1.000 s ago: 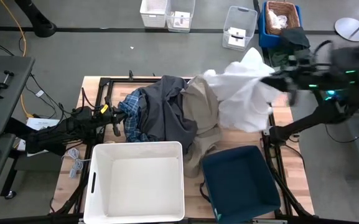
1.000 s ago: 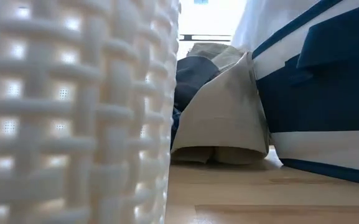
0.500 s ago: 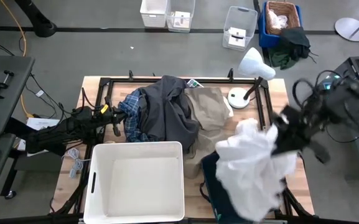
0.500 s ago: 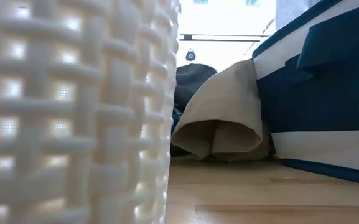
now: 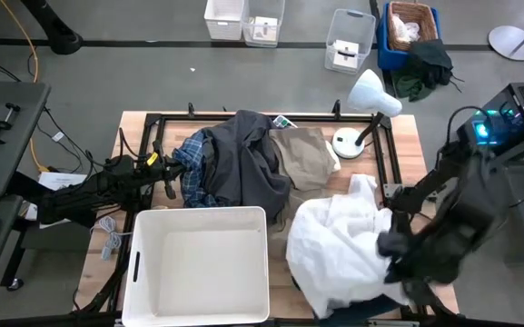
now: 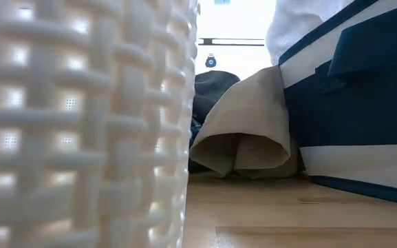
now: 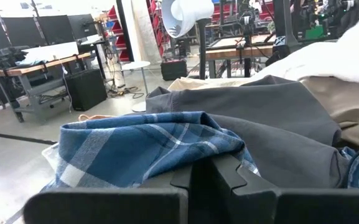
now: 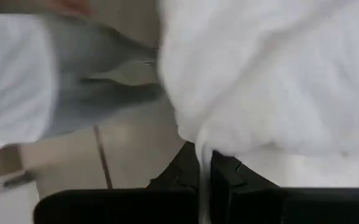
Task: Sort clothes
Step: Put the white shirt into the blue laundry organizer
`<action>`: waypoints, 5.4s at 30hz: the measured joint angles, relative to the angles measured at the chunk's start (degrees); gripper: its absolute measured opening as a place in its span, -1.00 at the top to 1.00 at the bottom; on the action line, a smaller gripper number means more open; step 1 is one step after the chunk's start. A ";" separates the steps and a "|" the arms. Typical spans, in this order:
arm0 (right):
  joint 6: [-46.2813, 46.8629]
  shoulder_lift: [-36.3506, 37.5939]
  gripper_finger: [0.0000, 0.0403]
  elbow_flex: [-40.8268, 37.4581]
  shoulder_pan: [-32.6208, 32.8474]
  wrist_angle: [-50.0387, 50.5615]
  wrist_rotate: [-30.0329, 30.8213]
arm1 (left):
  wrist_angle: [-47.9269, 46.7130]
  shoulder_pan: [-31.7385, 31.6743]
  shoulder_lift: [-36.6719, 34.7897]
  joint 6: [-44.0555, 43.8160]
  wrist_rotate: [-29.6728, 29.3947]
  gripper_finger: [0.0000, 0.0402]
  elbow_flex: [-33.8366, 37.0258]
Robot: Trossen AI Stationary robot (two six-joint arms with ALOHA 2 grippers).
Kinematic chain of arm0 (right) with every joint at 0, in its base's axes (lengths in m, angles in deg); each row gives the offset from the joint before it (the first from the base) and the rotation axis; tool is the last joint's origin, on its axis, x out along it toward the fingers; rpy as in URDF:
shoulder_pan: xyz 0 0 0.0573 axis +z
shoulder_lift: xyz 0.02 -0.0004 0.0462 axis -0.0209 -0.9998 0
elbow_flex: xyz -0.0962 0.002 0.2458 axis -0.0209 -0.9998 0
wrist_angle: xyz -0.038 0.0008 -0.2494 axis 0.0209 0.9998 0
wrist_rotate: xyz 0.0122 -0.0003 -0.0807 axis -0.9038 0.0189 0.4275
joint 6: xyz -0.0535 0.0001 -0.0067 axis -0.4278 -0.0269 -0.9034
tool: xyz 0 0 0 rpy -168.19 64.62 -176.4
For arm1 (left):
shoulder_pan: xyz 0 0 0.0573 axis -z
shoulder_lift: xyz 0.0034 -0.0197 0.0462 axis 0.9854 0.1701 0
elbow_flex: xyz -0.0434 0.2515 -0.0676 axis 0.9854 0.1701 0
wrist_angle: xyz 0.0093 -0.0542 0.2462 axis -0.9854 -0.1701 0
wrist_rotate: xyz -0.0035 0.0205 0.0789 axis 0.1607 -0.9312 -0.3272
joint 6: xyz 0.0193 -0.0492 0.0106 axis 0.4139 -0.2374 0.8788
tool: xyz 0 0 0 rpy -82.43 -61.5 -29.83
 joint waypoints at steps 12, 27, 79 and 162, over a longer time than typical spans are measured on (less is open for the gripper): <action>20.47 -6.60 1.00 -26.35 -3.23 -12.69 -6.20 | 0.01 0.01 0.00 0.00 -0.02 0.93 0.00; -1.99 -10.15 0.02 -7.51 -15.32 4.37 -8.91 | -0.01 0.02 0.00 0.01 -0.02 0.93 0.00; -31.53 -4.20 0.79 -8.86 -41.08 17.28 -1.35 | -0.01 0.02 0.04 0.01 -0.02 0.93 0.00; 1.84 -8.74 0.83 -35.94 -19.56 -28.92 -17.32 | -0.01 0.02 0.04 -0.01 -0.02 0.93 0.00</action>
